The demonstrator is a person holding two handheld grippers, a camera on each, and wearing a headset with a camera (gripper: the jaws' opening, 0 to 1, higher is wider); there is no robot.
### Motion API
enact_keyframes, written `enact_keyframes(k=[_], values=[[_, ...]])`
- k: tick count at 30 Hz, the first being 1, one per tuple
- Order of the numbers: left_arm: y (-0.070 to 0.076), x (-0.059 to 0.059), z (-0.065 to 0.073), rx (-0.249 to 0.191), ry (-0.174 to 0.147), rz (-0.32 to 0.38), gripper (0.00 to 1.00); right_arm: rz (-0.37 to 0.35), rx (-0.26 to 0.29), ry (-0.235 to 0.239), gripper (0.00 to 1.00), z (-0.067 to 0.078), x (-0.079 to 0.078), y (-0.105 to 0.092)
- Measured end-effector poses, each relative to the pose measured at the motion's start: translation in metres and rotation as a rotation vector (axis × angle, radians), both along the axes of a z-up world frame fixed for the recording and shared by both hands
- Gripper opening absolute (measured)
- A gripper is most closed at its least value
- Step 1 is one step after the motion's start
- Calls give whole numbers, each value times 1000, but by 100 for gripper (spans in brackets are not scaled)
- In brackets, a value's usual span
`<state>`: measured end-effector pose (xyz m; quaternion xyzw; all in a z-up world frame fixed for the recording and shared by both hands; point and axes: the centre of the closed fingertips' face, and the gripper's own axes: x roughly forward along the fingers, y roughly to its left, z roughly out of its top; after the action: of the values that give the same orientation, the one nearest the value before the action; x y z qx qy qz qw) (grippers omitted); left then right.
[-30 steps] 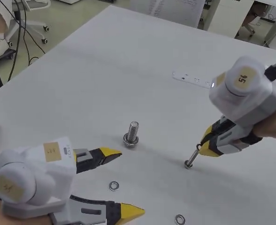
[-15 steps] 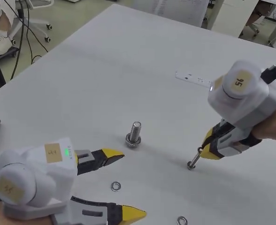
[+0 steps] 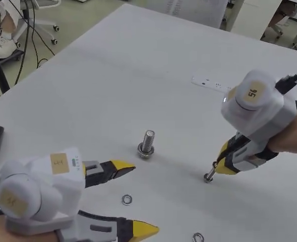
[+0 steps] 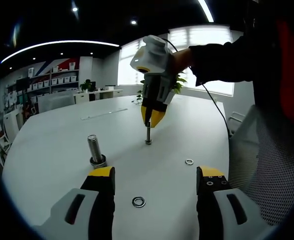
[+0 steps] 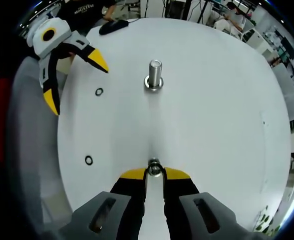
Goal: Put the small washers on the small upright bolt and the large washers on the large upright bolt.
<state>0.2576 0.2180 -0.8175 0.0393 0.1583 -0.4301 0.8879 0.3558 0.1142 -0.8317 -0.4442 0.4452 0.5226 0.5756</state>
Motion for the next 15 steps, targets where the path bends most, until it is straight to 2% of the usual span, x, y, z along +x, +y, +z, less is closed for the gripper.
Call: enact_keyframes(k=[9,15], values=[[1,0,-1,1,3,4,65,-7,-12,23,14,-20,1,-1],[2,-1,-2,5,5,6,64,-10,-15,31,14,-27,-1,-1]])
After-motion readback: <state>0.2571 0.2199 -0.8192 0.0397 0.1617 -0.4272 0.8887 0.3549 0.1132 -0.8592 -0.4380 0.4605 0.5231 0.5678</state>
